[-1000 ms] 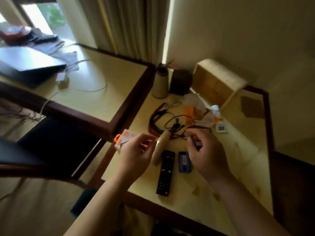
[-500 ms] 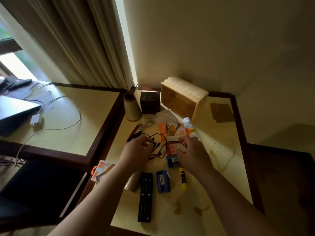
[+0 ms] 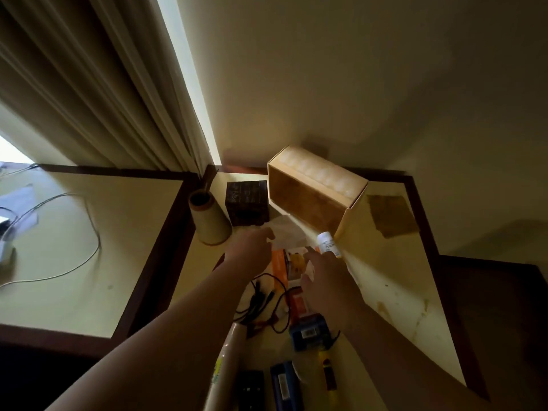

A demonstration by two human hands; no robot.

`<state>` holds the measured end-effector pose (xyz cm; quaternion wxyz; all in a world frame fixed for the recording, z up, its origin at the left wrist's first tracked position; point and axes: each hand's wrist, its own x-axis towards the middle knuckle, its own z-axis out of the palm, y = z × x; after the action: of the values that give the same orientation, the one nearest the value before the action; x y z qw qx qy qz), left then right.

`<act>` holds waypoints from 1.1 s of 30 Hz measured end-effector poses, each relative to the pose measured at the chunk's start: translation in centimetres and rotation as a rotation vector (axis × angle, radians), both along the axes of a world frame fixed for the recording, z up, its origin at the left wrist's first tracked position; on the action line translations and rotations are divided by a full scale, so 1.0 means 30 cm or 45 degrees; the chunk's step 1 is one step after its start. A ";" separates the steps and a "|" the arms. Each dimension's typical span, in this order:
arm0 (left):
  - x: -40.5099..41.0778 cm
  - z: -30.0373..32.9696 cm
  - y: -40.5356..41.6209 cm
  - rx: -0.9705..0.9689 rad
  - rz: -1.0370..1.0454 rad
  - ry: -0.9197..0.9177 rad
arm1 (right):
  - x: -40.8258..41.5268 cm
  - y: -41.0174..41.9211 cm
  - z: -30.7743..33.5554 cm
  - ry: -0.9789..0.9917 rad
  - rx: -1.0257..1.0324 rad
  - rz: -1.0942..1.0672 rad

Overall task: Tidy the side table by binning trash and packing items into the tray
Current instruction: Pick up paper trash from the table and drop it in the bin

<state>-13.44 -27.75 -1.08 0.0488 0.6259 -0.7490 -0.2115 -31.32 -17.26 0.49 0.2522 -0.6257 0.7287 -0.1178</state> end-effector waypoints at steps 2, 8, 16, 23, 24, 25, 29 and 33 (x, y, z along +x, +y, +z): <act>-0.013 -0.026 -0.063 -0.019 -0.019 -0.046 | 0.010 -0.042 -0.022 0.007 0.014 -0.030; -0.077 -0.115 -0.193 0.010 -0.110 -0.201 | 0.033 -0.140 -0.073 0.003 -0.011 -0.058; -0.097 -0.225 -0.237 0.130 -0.093 -0.201 | 0.024 -0.234 -0.124 0.015 -0.004 -0.095; -0.037 -0.201 -0.177 -0.086 0.042 0.150 | 0.034 -0.258 -0.141 -0.043 -0.078 -0.136; -0.024 -0.177 -0.154 -0.137 0.085 0.231 | 0.037 -0.261 -0.139 -0.063 -0.124 -0.164; -0.010 -0.148 -0.126 -0.175 0.139 0.306 | 0.041 -0.263 -0.135 -0.081 -0.168 -0.196; 0.060 -0.040 0.005 -0.043 0.482 0.704 | 0.045 -0.268 -0.118 -0.231 -0.215 -0.252; 0.132 0.038 0.166 0.136 0.667 1.039 | 0.071 -0.215 -0.079 -0.612 -0.150 -0.134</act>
<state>-9.49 -22.77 0.07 0.3580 0.6610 -0.4743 -0.4582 -29.18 -23.71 -1.89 0.3748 -0.5546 0.6713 -0.3184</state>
